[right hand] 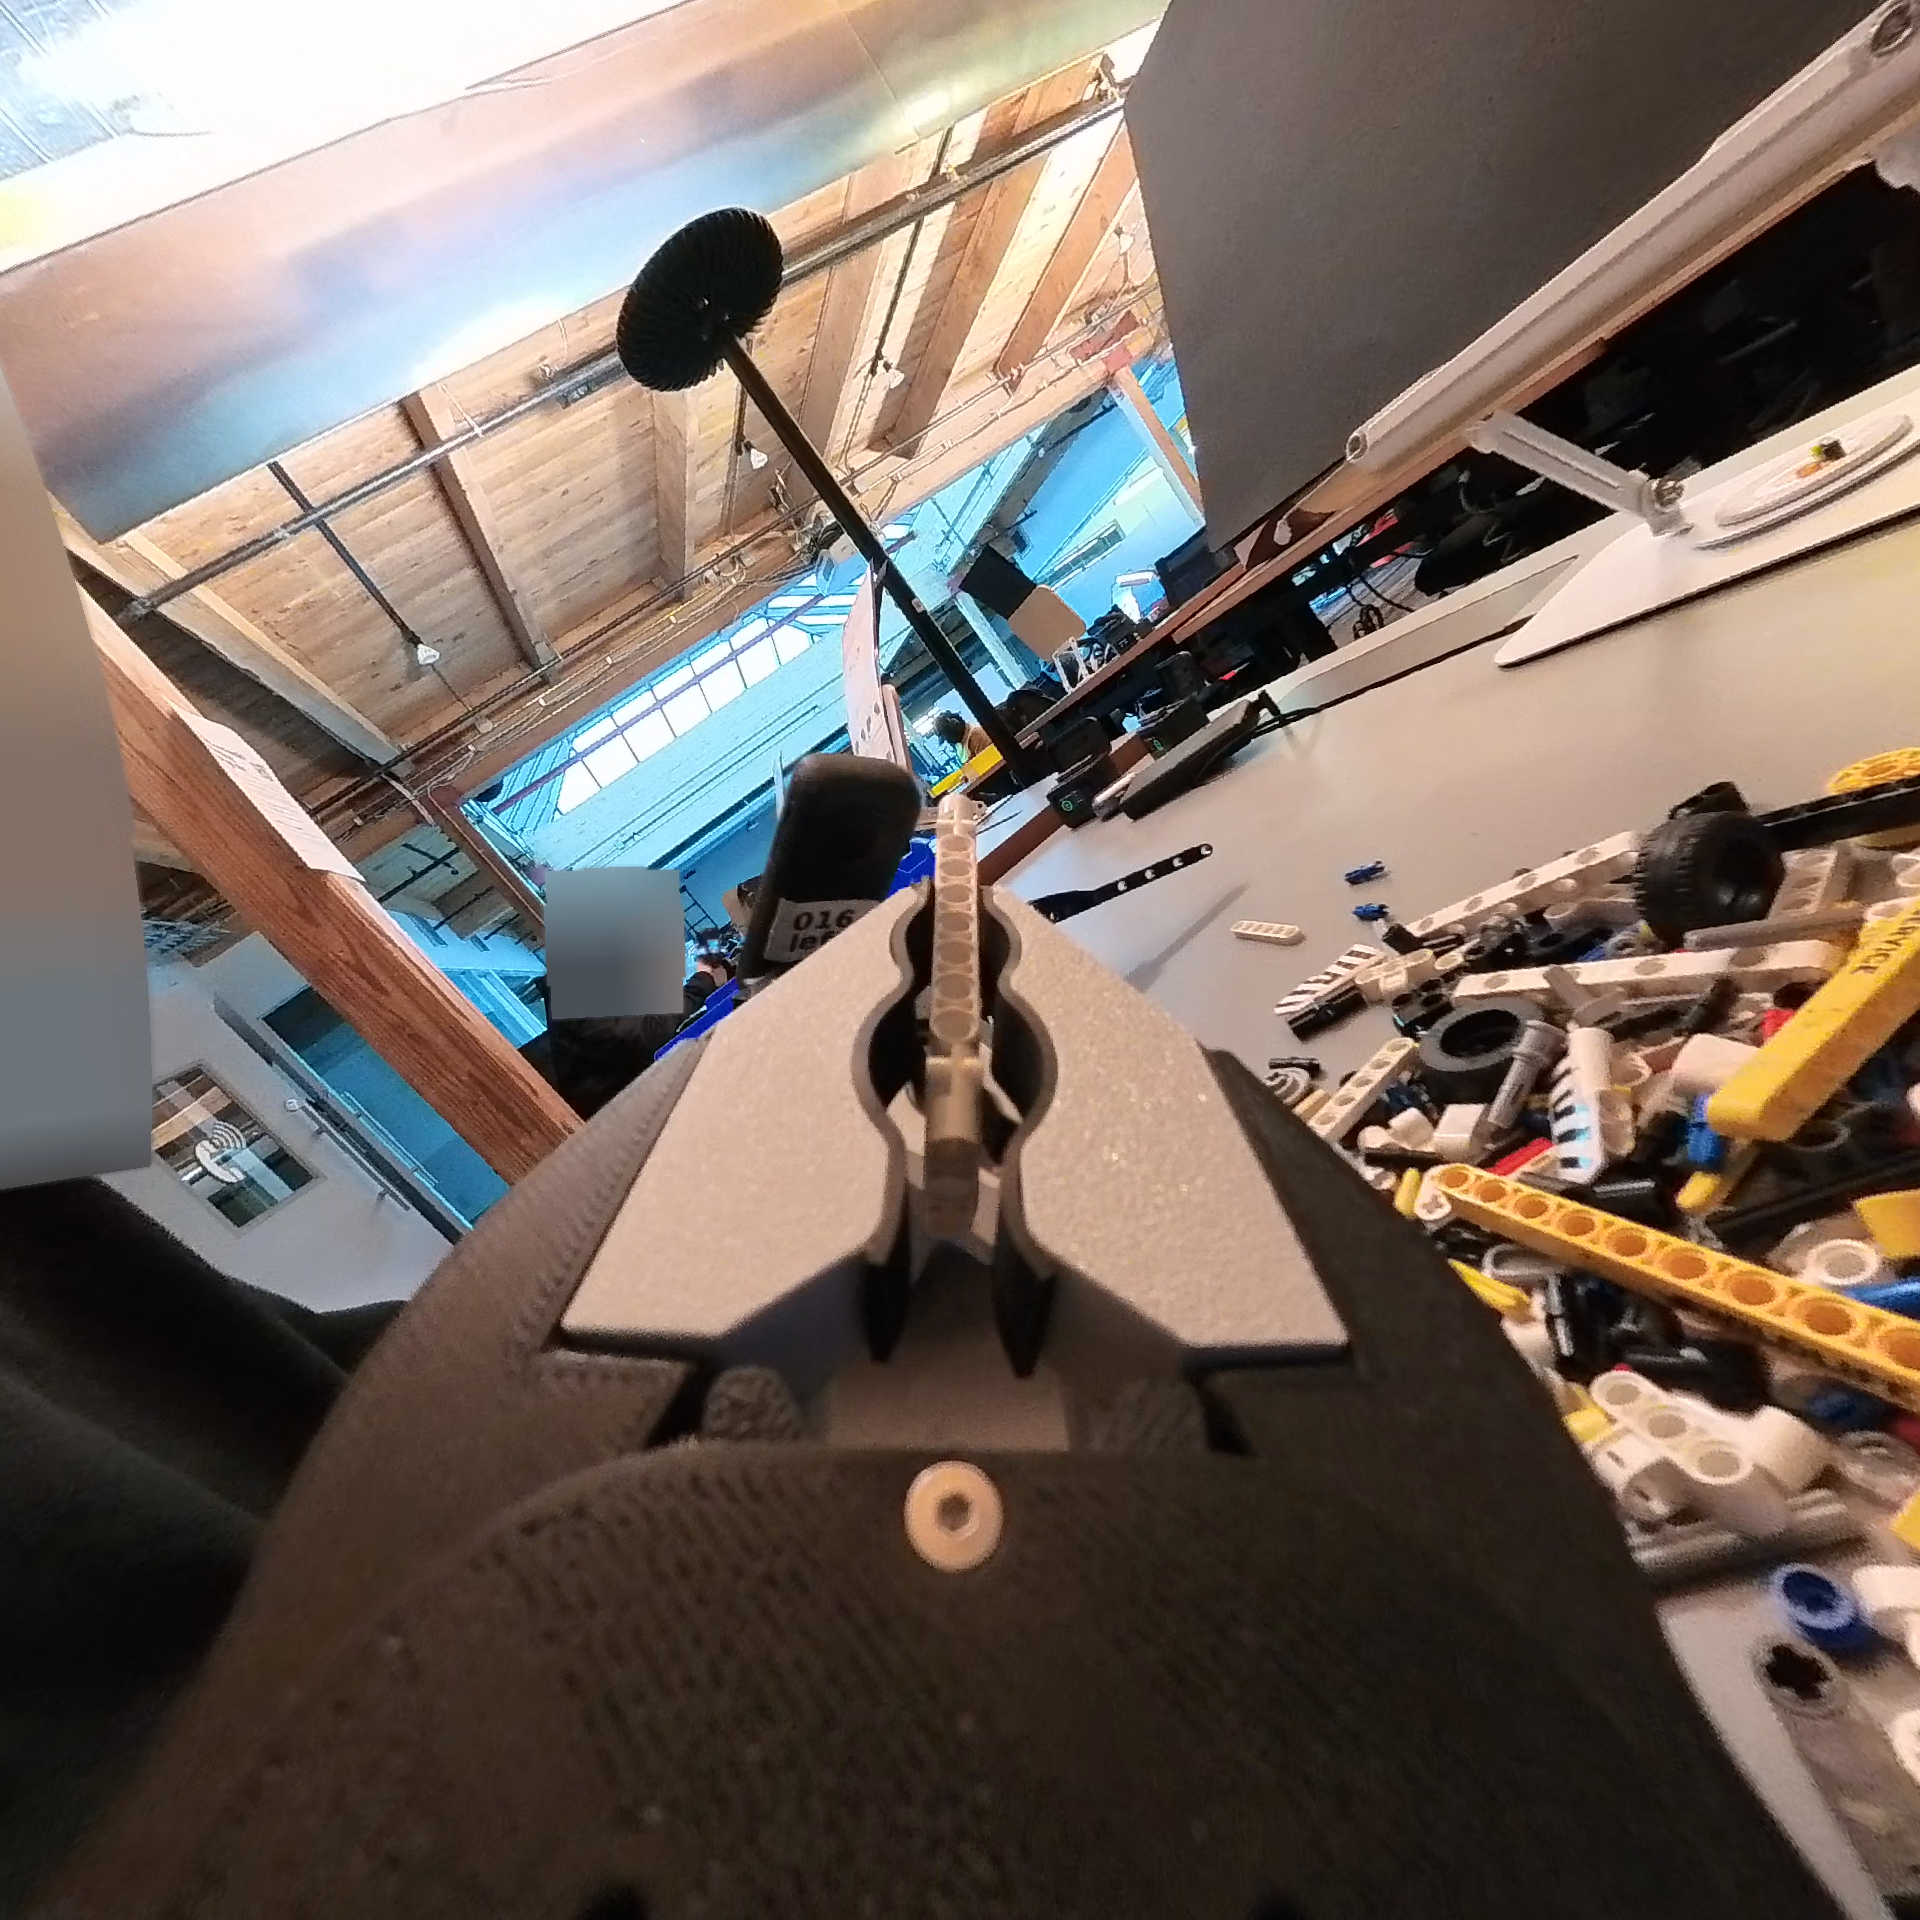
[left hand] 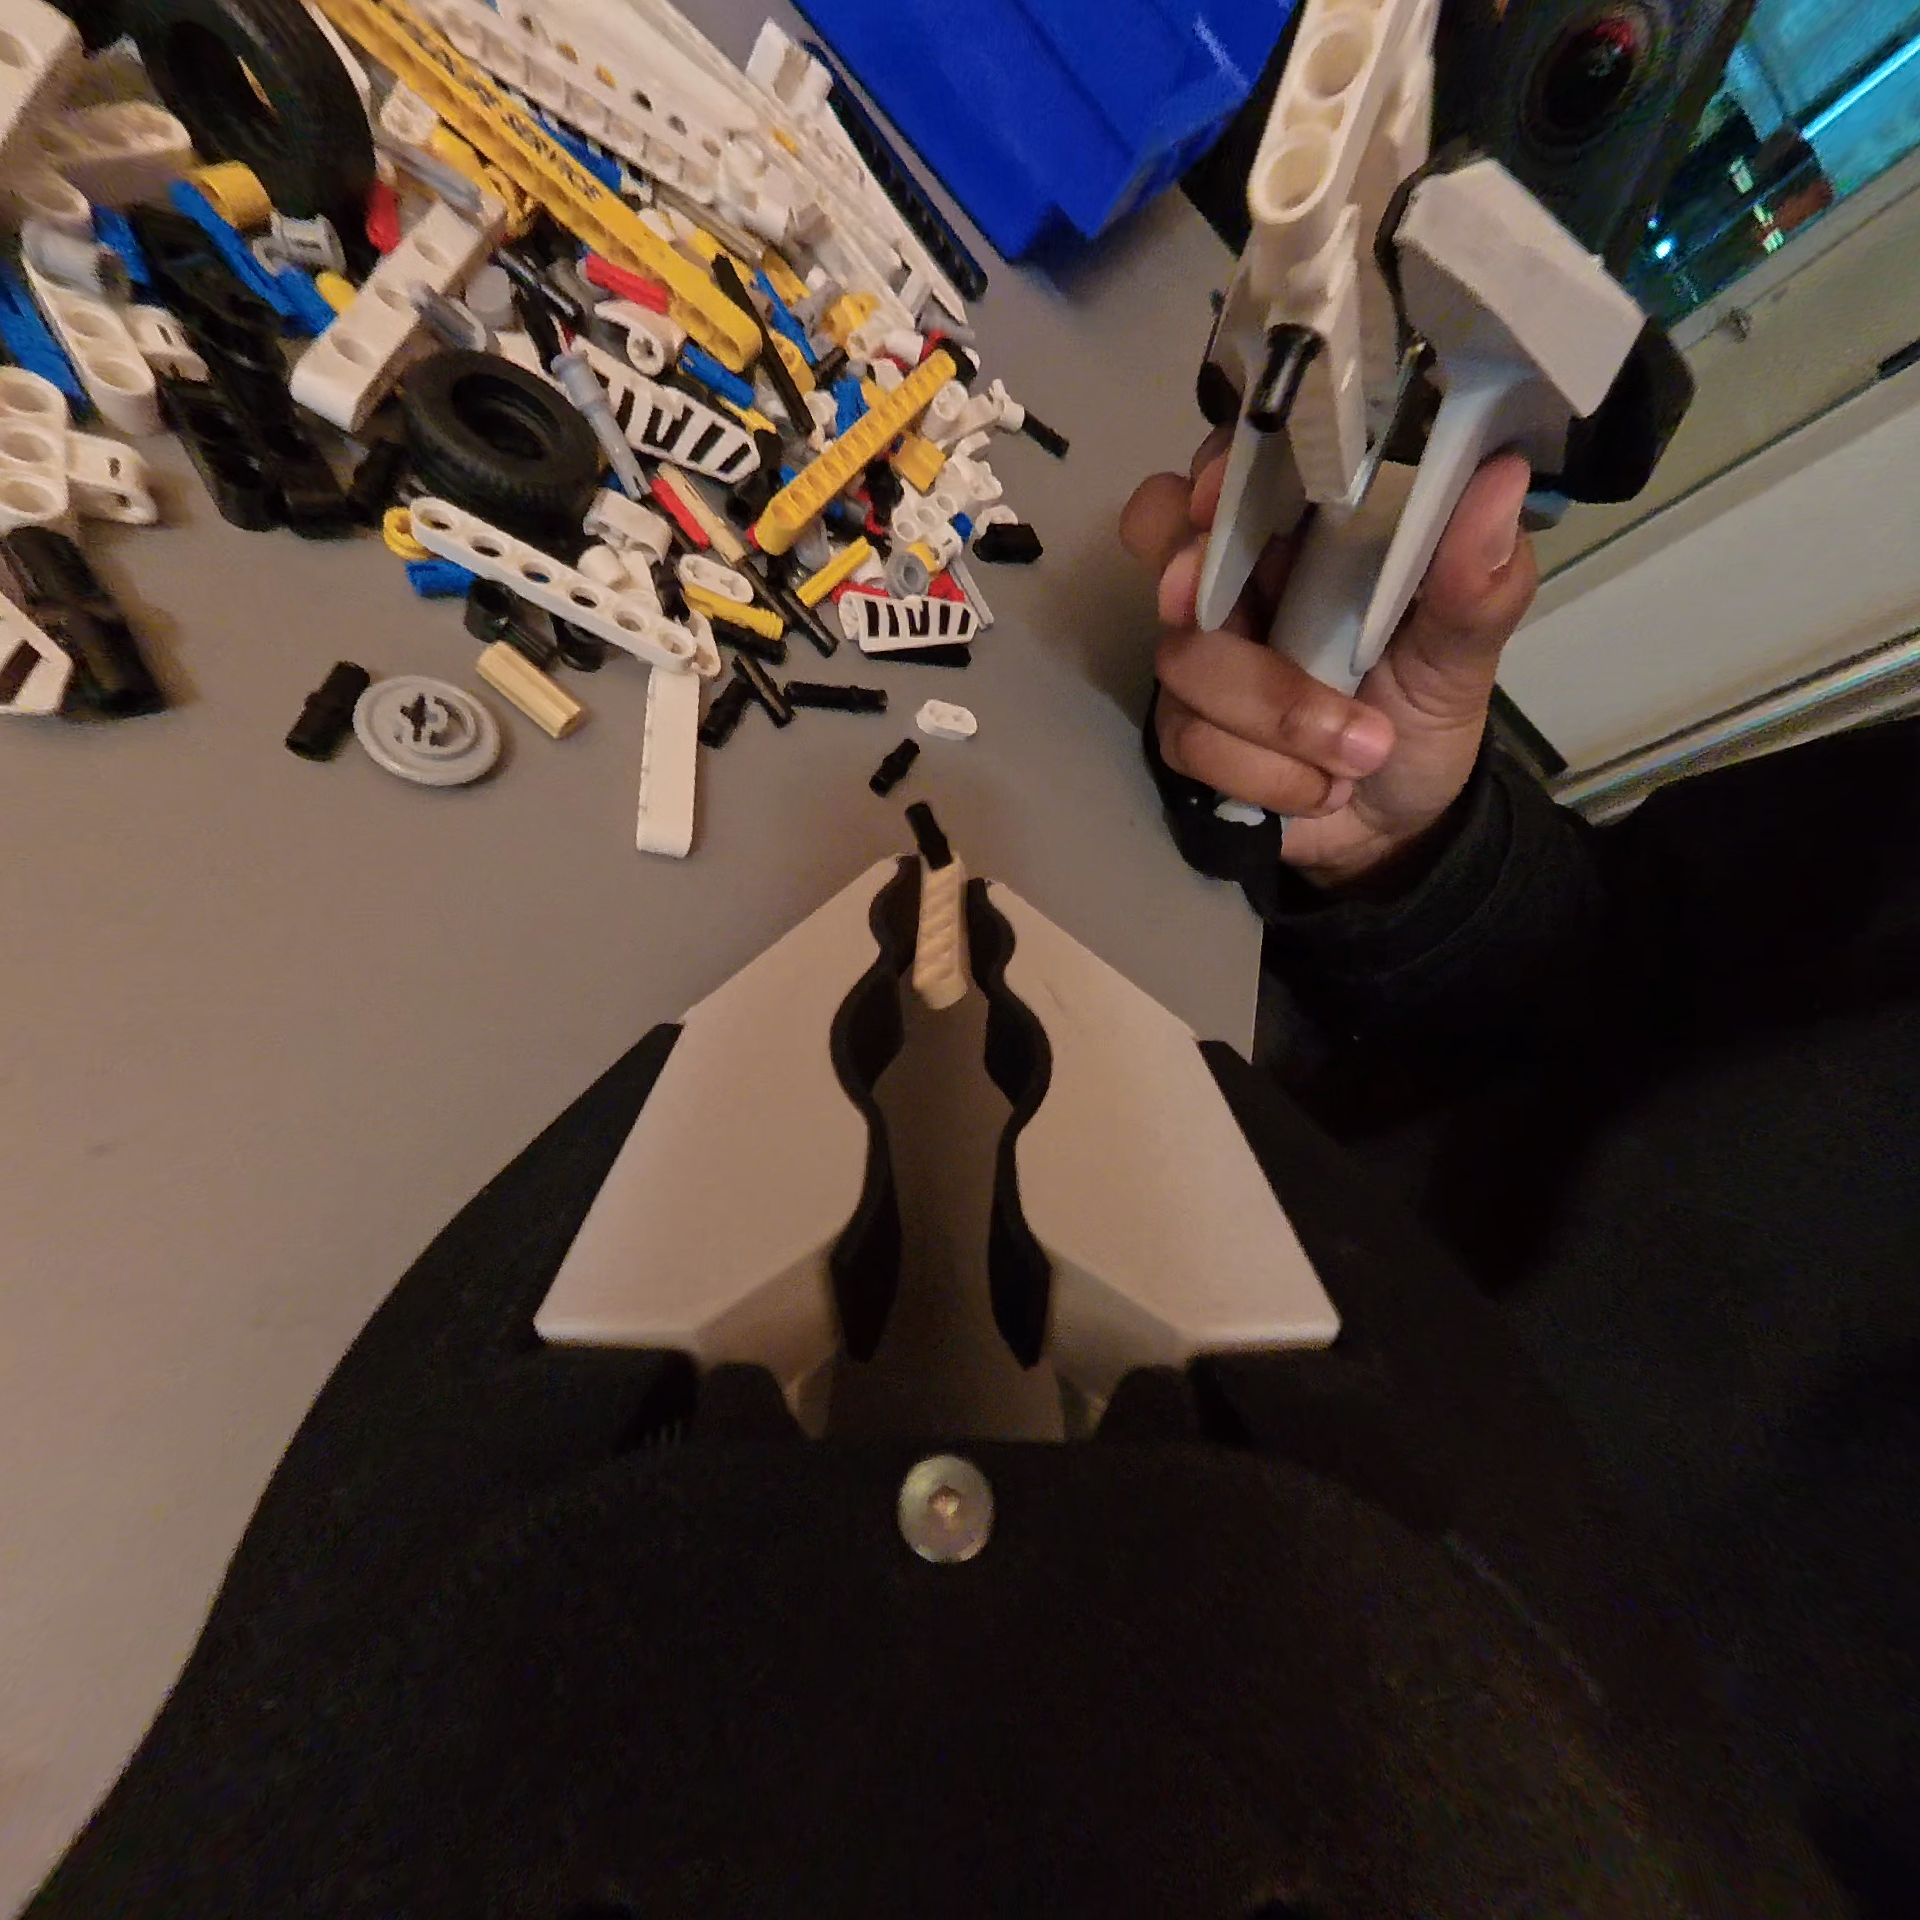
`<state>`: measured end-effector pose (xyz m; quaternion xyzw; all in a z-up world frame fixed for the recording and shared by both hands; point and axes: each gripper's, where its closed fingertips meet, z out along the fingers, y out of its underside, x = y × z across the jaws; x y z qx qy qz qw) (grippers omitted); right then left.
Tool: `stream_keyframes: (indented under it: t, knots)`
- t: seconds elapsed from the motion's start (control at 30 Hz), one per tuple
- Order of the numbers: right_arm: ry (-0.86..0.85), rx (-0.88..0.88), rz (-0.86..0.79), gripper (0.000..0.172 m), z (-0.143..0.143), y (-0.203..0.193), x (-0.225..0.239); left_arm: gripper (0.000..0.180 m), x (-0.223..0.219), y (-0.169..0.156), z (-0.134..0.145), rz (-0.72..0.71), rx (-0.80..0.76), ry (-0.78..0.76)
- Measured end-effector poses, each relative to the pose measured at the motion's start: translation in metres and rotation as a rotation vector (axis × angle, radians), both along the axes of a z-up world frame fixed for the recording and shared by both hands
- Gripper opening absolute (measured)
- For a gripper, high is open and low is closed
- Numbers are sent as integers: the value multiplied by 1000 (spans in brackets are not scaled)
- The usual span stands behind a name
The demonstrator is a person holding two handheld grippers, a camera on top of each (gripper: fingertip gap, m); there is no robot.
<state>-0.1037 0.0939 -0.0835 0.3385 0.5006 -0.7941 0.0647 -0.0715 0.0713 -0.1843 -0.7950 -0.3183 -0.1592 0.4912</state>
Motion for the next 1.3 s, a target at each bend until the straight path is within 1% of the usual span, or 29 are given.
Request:
stream_keyframes:
  t: [0.03, 0.13, 0.2, 0.33, 0.43, 0.5, 0.6, 0.67, 0.77, 0.83, 0.93, 1.0, 1.13, 1.3]
  knots:
    - [0, 0, 1, 3, 0, 0, 0, 10, 0, 0, -1, 3, -9, -4]
    - [-3, 0, 3, 4, 0, 0, 0, 21, -6, -2, 2, 36, -4, 18]
    - [-8, 0, 3, 4, -1, -1, 0, 25, -10, -3, 10, 62, 28, 44]
    - [-7, 23, 16, 4, -2, -5, 2, 25, -13, -1, 48, 106, 173, 159]
    - [7, 50, 22, 4, -3, -11, 5, 23, -9, 4, 63, 110, 198, 238]
    - [5, 56, 31, 4, -3, -15, 8, 21, -9, 6, 67, 129, 184, 300]
    - [5, 62, 34, 4, -4, -20, 11, 15, -11, 6, 71, 163, 147, 388]
    - [17, 80, 18, 4, -4, -22, 12, 1, -12, 5, 73, 177, 118, 450]
    - [35, 107, -23, 4, -3, -23, 12, 1, -14, 4, 72, 211, 45, 544]
    - [49, 145, -50, 4, -5, -24, 12, 5, -16, 4, 72, 238, -7, 610]
    - [73, 187, -81, 4, -5, -26, 13, 2, -19, 1, 69, 262, -98, 696]
    - [72, 198, -91, 4, -6, -25, 12, 2, -19, 1, 67, 263, -121, 703]
    - [66, 188, -130, 4, -6, -19, 9, 4, -19, 7, 63, 287, -101, 684]
    - [52, 155, -157, 4, -4, -11, 6, 6, -18, 15, 61, 280, -69, 602]
